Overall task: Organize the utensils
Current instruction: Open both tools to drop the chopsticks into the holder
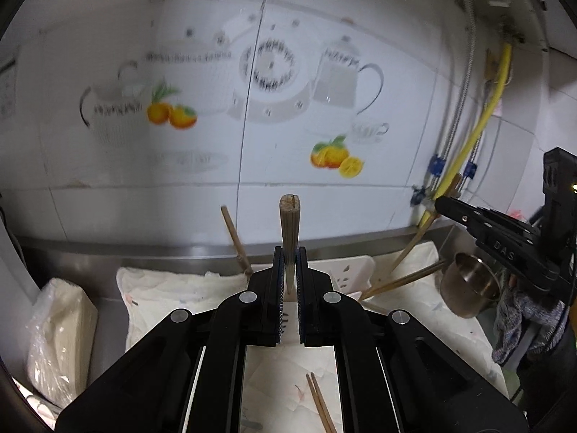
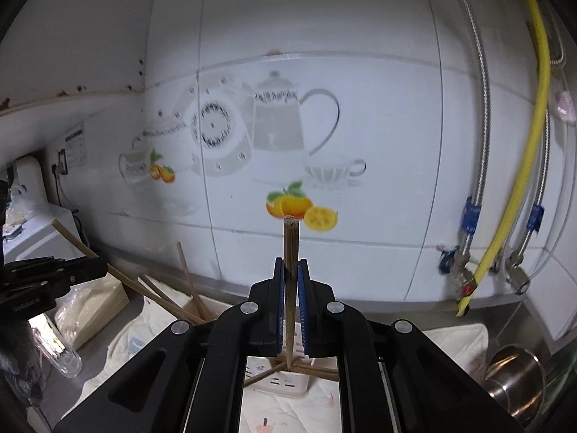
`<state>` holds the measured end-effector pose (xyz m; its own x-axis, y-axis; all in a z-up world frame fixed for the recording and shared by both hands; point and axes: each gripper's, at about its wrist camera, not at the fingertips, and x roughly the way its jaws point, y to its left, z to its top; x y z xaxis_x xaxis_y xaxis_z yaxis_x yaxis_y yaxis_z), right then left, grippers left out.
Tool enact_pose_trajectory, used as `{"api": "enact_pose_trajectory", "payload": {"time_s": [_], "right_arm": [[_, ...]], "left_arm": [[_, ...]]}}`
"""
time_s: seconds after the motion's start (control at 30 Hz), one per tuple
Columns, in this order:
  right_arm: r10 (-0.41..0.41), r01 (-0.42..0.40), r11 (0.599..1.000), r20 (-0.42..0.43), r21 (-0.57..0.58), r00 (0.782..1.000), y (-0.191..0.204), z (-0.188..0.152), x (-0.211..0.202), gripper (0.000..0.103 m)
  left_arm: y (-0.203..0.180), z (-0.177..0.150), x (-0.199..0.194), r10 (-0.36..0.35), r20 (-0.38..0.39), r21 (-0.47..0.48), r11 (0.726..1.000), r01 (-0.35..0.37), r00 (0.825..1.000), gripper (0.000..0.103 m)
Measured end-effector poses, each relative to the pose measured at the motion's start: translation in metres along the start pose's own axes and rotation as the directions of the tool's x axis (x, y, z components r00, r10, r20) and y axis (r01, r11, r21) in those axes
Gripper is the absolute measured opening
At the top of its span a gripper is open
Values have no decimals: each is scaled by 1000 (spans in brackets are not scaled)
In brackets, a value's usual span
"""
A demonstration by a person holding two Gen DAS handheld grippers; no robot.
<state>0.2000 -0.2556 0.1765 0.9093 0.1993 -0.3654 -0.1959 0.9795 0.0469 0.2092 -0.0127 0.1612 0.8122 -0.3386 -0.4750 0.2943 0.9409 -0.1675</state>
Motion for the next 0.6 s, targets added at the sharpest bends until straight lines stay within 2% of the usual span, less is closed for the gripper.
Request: {"api": "enact_pose_trajectory", "payload": {"time_s": [0.17,0.33,0.43,0.5,0.57,0.6], "right_arm": [[7,-6,1000,-56,13,998,-4,-11,20,7],[4,-2,1000,-75,29,997,-10,-18,27,8],[1,1,1000,-74,30,997,-12,-19,24,8],[-1,3,1000,-68,31,998,-13,-19,20,11],[-1,3,999,-60,32,998,-14,-19,14,12],[-1,3,1000,-54,30,999,-13,-19,9,13]], "left_arm": [[7,-4,25,-7,-53,-33,999,5,999,5],[6,-8,39,-9,-81,-29,1000,7,997,5],[6,-9,40,-5,-84,-31,1000,2,996,7],[7,-9,39,-8,-83,-40,999,5,997,8],[6,-9,33,-12,-72,-41,999,9,997,10],[5,-9,29,-9,-64,-40,999,7,998,15]]}}
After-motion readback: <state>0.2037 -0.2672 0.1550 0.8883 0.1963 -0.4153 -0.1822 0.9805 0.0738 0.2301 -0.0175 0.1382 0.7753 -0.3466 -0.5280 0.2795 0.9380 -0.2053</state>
